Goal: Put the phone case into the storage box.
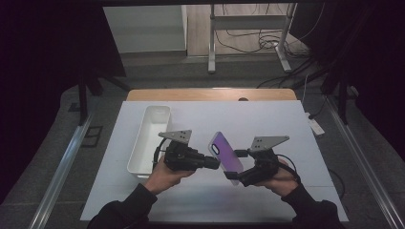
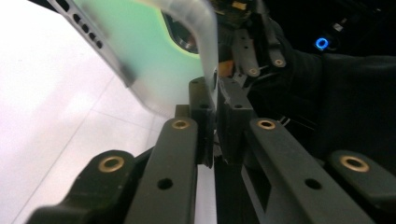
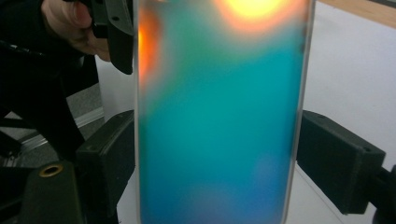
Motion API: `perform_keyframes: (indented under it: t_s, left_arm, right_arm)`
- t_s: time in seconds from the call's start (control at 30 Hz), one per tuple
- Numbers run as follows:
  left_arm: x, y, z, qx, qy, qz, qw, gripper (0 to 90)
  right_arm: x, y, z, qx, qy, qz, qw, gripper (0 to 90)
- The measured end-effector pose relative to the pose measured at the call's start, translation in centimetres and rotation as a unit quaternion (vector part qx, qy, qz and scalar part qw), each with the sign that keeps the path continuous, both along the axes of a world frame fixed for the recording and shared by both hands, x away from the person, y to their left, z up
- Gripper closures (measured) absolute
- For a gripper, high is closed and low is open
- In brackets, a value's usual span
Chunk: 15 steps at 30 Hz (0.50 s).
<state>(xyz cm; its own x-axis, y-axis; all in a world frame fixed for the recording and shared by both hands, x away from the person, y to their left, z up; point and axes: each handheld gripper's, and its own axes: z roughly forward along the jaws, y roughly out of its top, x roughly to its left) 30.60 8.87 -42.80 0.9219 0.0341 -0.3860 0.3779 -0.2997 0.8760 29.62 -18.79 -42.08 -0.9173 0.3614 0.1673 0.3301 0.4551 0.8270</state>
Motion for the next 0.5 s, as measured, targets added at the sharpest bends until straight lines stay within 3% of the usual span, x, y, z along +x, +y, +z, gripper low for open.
perform_keyframes:
  t_s: [0.1,0.17,0.5]
  left_arm:
    - [-0.2,-0.2,0.1,0.004,-0.010,-0.006,0.9999,86.7]
    - [-0.3,-0.3,0.1,0.008,-0.017,-0.005,0.9998,87.9]
    - [-0.4,-0.4,0.0,0.047,-0.030,0.031,0.9980,88.5]
  right_arm:
    - [0.1,0.2,-0.3,-0.002,0.009,0.012,0.9999,16.3]
    - [0.4,0.2,-0.5,0.003,0.028,0.023,0.9994,16.2]
    - [0.4,0.5,-1.2,-0.040,0.014,0.014,0.9990,13.5]
